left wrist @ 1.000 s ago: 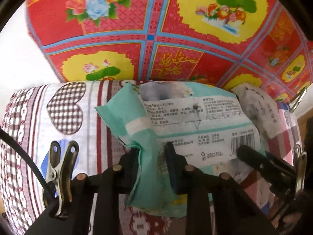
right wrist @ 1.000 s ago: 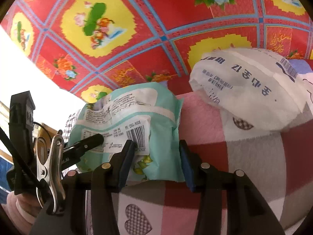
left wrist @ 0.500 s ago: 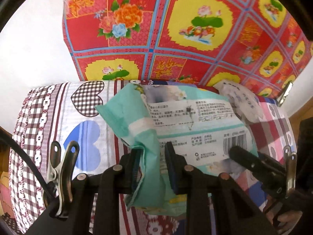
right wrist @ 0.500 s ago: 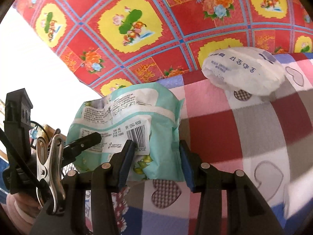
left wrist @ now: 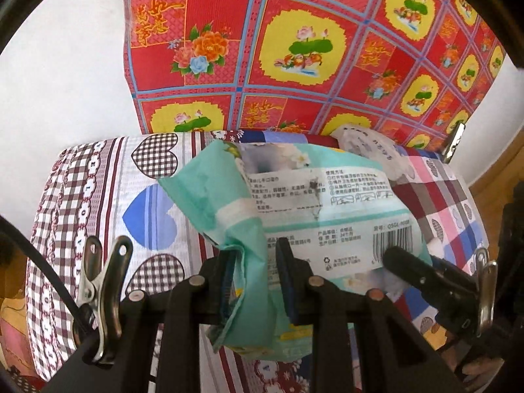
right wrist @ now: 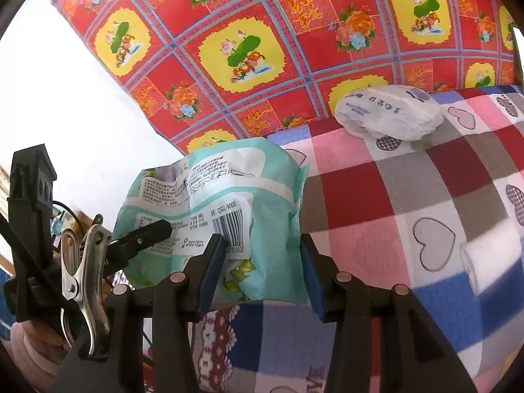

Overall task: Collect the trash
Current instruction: 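Lift the teal wipes package off the bed with both tools, then carry the teal wipes package in both tools over the red bucket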

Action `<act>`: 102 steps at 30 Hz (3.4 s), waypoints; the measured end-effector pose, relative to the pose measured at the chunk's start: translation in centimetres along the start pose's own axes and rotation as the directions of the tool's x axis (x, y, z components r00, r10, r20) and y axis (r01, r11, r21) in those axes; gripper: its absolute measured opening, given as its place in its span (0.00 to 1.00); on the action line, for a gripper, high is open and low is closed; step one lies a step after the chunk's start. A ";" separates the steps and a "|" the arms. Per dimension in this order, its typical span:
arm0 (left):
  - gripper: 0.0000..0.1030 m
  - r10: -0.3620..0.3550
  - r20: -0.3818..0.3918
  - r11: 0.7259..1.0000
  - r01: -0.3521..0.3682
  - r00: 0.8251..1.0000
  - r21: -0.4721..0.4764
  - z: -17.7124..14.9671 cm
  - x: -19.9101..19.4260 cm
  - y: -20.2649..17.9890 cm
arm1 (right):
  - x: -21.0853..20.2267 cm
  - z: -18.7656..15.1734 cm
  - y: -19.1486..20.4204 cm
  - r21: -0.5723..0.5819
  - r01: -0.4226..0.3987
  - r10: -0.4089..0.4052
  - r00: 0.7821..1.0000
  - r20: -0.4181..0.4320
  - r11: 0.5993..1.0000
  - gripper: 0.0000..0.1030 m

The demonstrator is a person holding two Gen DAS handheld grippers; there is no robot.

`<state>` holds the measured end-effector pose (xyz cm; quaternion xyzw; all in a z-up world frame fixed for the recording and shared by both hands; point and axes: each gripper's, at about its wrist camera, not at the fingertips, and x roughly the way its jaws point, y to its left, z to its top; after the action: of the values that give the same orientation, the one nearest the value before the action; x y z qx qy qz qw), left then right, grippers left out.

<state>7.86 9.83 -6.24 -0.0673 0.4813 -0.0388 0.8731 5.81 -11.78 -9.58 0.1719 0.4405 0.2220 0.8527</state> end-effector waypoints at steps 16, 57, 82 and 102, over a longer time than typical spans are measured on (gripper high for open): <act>0.25 0.021 0.045 1.000 -0.021 0.999 -0.004 -4.8 -5.3 -2.8 | -5.6 -3.7 1.0 -0.046 -0.027 0.028 0.999 0.020 0.999 0.46; 0.25 0.250 0.200 0.935 -0.183 0.947 -0.302 -13.3 -17.5 6.9 | -2.9 -7.5 15.4 -0.333 -0.285 0.270 0.958 -0.092 0.899 0.46; 0.25 0.365 0.172 0.840 -0.244 0.915 -0.484 -12.1 -19.0 26.9 | 13.0 -5.6 33.7 -0.464 -0.356 0.268 0.931 -0.246 0.811 0.46; 0.25 0.346 -0.018 0.760 -0.291 0.938 -0.581 -14.2 -11.3 42.3 | 27.8 -9.0 42.6 -0.614 -0.315 0.036 0.906 -0.422 0.724 0.46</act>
<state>-10.05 51.95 -10.85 -0.2467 0.4346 0.2602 0.8262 2.97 39.75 -12.46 -0.1507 0.4691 0.4755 0.7288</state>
